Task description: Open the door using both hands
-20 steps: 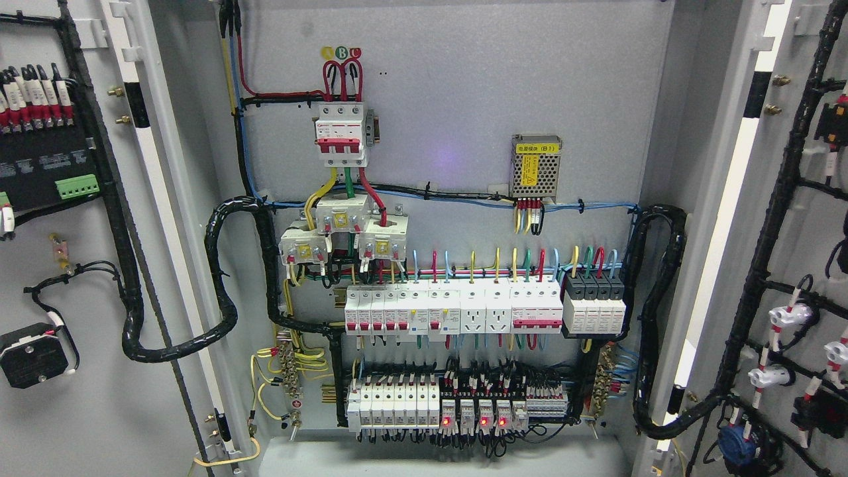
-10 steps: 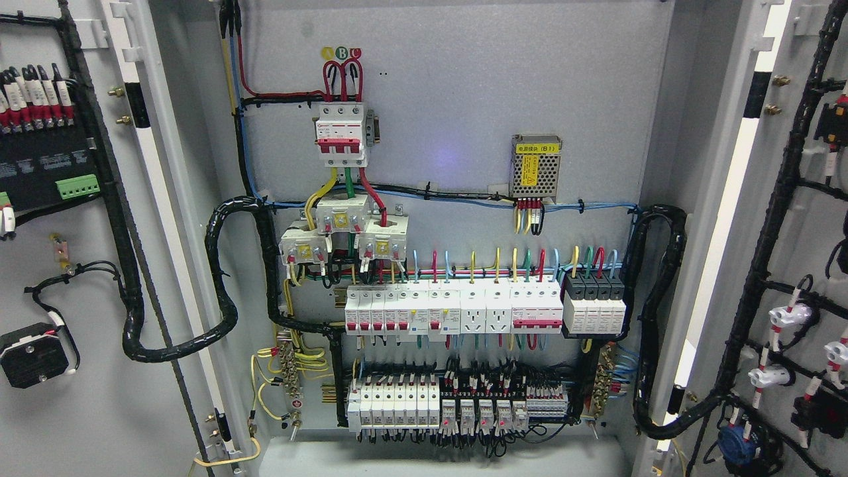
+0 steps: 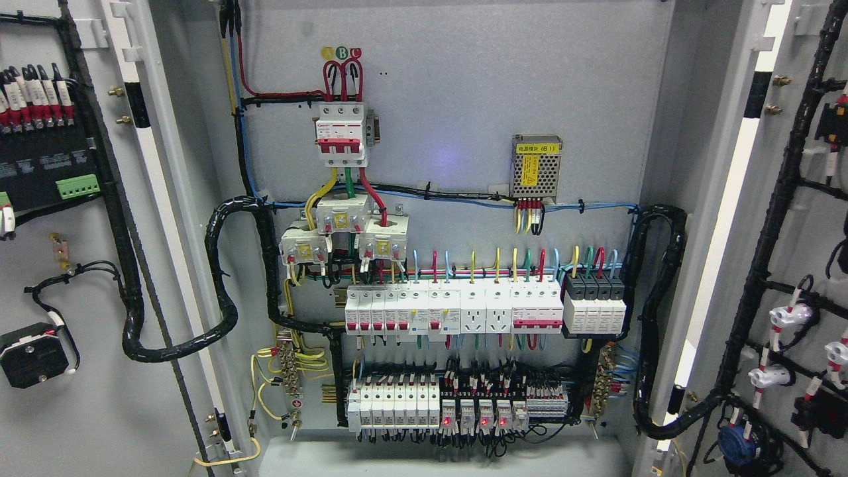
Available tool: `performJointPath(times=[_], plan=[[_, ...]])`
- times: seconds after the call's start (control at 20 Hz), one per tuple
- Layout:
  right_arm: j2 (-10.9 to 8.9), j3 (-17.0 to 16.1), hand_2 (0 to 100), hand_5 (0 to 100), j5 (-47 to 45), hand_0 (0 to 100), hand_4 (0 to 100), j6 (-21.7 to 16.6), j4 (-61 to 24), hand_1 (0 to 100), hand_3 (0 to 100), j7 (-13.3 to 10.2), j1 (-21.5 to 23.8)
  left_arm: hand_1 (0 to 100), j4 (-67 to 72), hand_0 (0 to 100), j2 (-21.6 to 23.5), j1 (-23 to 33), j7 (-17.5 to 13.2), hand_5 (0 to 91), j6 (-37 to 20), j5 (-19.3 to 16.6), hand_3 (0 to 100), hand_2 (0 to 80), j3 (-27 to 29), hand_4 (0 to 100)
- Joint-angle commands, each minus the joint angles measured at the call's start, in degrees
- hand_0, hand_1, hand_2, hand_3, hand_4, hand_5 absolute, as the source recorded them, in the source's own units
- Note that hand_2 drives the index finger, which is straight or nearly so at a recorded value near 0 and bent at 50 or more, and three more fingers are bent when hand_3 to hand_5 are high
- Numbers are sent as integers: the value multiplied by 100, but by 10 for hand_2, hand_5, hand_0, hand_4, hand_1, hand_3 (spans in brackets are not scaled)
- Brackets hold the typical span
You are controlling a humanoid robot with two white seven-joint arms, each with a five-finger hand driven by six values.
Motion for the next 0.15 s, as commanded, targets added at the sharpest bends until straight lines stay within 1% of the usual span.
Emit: performJointPath(times=[0.0,0.1], plan=[[173,-400,0,0,-14,191,0,4,59,0,0,23,-113,0,12,0,8,-16,100,0,-1,-182,0,0,48,0],[209,-400,0,0,-14,191,0,-5,24,0,0,32,-114,0,3,0,8,-16,100,0,-27,-287,0,0,31,0]])
